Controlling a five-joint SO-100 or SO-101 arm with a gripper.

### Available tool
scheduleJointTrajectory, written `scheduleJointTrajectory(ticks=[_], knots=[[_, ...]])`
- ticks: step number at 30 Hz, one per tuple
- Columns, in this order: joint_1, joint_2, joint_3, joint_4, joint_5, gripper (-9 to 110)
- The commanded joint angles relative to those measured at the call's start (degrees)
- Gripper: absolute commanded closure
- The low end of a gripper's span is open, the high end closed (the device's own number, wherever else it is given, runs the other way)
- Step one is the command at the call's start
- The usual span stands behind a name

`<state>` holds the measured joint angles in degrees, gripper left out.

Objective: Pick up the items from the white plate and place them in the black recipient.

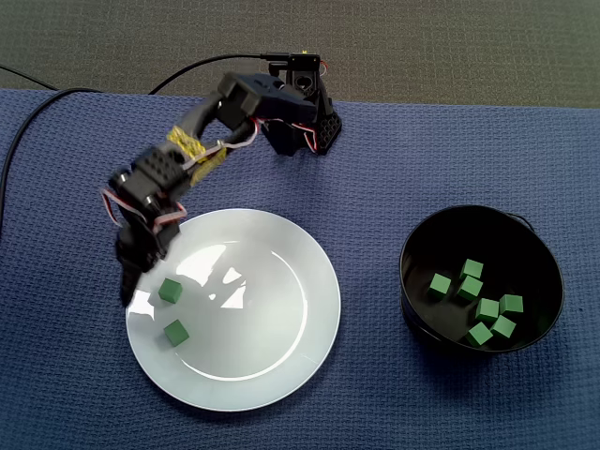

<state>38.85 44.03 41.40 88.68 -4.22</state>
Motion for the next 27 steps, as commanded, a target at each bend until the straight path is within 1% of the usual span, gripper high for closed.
scheduleJointTrajectory(ticks=[1,6,16,23,27], knots=[[-1.9,-0.8,-0.6,-0.9,-0.1,63],[-2.9,-2.8,-2.2,0.5,-0.1,68],[-3.9,-4.0,-2.4,0.2,-2.5,84],[-4.0,-3.1,-2.3,0.1,-5.2,102],[-3.2,-0.3,-3.1,2.4,-5.2,102]])
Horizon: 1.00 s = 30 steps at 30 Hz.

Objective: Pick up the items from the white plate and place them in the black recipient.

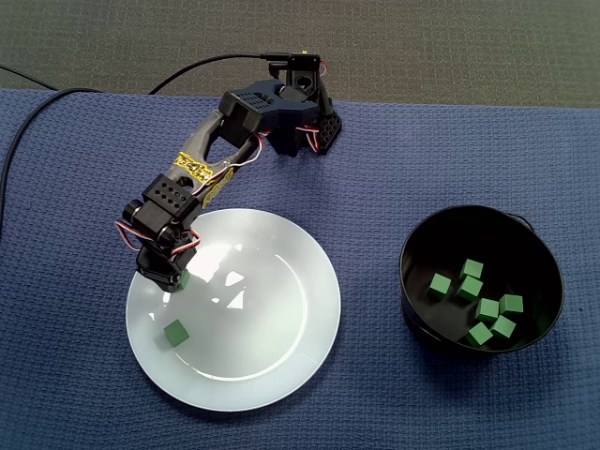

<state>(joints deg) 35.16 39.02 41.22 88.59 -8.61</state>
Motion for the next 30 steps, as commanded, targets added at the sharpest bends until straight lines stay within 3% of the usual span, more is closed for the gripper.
scheduleJointTrajectory(ticks=[1,7,10,13,17,22,26,30], knots=[[0.9,7.1,-3.6,4.2,-1.0,102],[3.6,37.1,-9.0,7.5,-7.2,102],[-1.6,51.6,-7.4,4.5,-10.2,102],[-13.6,61.0,-4.0,-1.3,-12.9,102],[-38.7,69.0,3.4,-12.0,-17.3,102],[-66.1,58.4,6.0,-17.0,-15.6,102],[-75.3,44.0,12.4,-22.0,-18.4,102],[-77.7,29.4,14.0,-23.1,-20.0,102]])
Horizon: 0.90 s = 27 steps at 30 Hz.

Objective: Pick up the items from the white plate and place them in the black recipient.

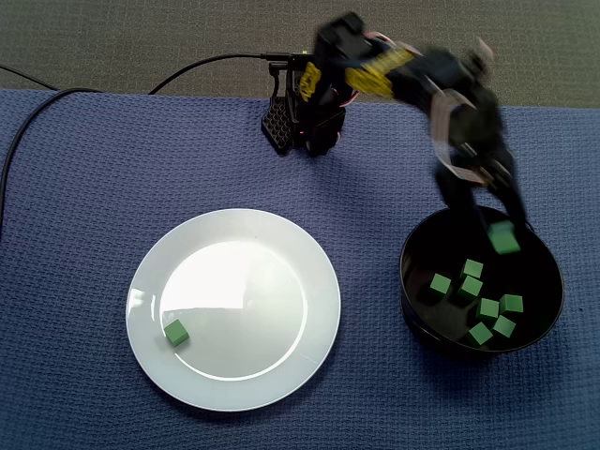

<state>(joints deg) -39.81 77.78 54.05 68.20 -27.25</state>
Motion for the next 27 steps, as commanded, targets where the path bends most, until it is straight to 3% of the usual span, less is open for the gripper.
scheduleJointTrajectory(ticks=[1,3,6,11,14,20,27], knots=[[-2.9,-11.1,2.6,-4.1,-1.1,102],[-3.3,-12.9,5.4,-5.8,-1.9,101],[-2.6,-11.0,6.0,-3.8,-1.0,75],[6.7,-1.0,-9.4,18.5,-2.7,57],[19.3,3.1,-21.7,30.0,-9.8,54],[48.8,2.9,-20.9,26.5,-12.0,53],[64.6,-16.6,-28.6,27.7,-11.8,59]])
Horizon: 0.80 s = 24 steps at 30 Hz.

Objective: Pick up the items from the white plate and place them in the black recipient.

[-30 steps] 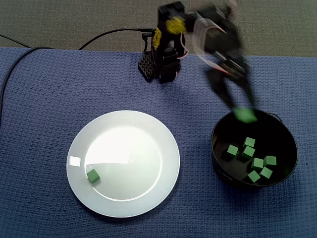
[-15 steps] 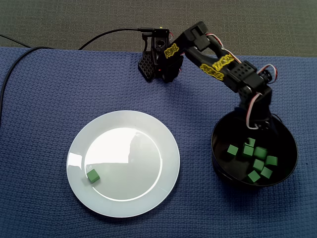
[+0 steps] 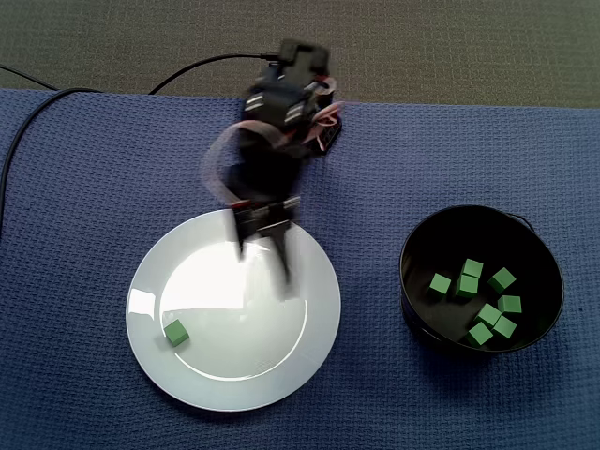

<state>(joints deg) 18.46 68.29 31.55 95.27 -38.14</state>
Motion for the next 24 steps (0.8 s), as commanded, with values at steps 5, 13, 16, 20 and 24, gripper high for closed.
scheduleJointTrajectory(ticks=[5,13,16,20,24], knots=[[10.8,-20.6,-13.0,-0.4,-3.7,55],[11.8,-33.7,-16.7,-2.4,-8.9,55],[11.9,-36.0,-16.8,-4.0,-11.9,56],[12.1,-38.4,-17.5,-6.6,-14.8,58],[12.8,-41.0,-19.6,-9.0,-15.9,61]])
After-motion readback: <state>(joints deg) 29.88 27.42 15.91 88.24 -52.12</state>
